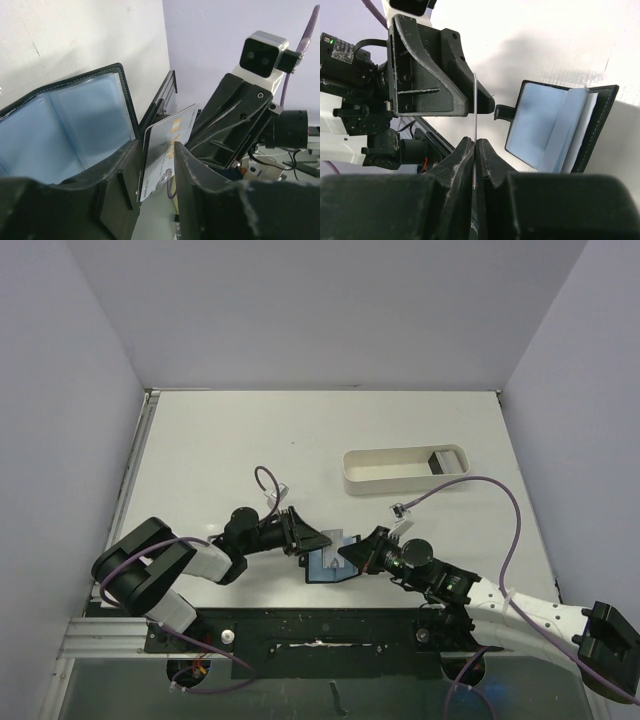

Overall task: Put the credit cards into the card holder
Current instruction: Pick up the credit card from the storage box.

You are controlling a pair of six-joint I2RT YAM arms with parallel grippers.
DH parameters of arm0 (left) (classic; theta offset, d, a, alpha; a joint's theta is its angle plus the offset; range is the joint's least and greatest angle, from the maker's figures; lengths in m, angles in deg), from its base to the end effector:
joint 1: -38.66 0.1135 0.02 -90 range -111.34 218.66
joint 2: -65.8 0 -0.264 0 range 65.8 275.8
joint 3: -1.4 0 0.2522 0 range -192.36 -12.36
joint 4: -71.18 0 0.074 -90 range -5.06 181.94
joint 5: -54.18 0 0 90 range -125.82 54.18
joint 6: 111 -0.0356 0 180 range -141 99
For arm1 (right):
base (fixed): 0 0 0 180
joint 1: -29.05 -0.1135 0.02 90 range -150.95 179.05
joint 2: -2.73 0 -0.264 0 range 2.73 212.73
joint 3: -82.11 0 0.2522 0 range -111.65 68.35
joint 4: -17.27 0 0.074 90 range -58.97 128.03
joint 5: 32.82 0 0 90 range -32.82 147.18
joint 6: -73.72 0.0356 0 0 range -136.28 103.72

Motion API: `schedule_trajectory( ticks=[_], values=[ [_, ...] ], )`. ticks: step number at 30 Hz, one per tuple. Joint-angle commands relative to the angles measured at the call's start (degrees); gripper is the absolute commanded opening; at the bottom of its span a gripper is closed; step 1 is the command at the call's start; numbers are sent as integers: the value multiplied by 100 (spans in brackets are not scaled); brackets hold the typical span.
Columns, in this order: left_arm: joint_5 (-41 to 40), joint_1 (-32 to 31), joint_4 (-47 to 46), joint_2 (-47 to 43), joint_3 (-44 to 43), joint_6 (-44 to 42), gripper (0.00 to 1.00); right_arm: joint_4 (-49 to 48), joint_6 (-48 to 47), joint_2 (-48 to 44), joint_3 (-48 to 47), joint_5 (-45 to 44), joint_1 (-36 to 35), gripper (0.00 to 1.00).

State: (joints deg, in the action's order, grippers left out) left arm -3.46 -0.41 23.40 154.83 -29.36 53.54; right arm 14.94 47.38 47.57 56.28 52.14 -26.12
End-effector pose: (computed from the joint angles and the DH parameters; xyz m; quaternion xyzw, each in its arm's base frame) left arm 0.1825 -0.1727 0.1440 -0.0552 0.7575 -0.6312 0.1570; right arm 0.1031 0.1428 0.1861 0.0855 0.7973 0.4956 0.3339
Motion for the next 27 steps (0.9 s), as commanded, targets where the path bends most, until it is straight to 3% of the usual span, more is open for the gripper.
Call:
schedule_trajectory(
  ticks=[1, 6, 9, 13, 16, 23, 27],
  values=[
    [140, -31, -824, -26, 83, 180, 25, -411, 100, 65, -3, 16, 12, 1],
    [96, -31, -762, -201, 135, 197, 5, 56, 30, 78, -171, -72, 11, 20],
    [69, -31, -587, -307, 148, 118, 4, 135, -25, 97, -236, -83, 8, 29],
    [58, -32, -517, -402, 179, 86, 4, 133, -64, 263, -308, -7, 7, 32],
    [94, -31, -537, -411, 163, 88, 5, 51, -81, 384, -347, 82, 8, 28],
    [95, -3, -526, -690, 304, 150, 14, -79, -111, 249, -242, 117, 13, 6],
    [46, 9, -369, -835, 363, 99, 15, -61, -108, 87, -141, 100, 22, 4]
  ],
)
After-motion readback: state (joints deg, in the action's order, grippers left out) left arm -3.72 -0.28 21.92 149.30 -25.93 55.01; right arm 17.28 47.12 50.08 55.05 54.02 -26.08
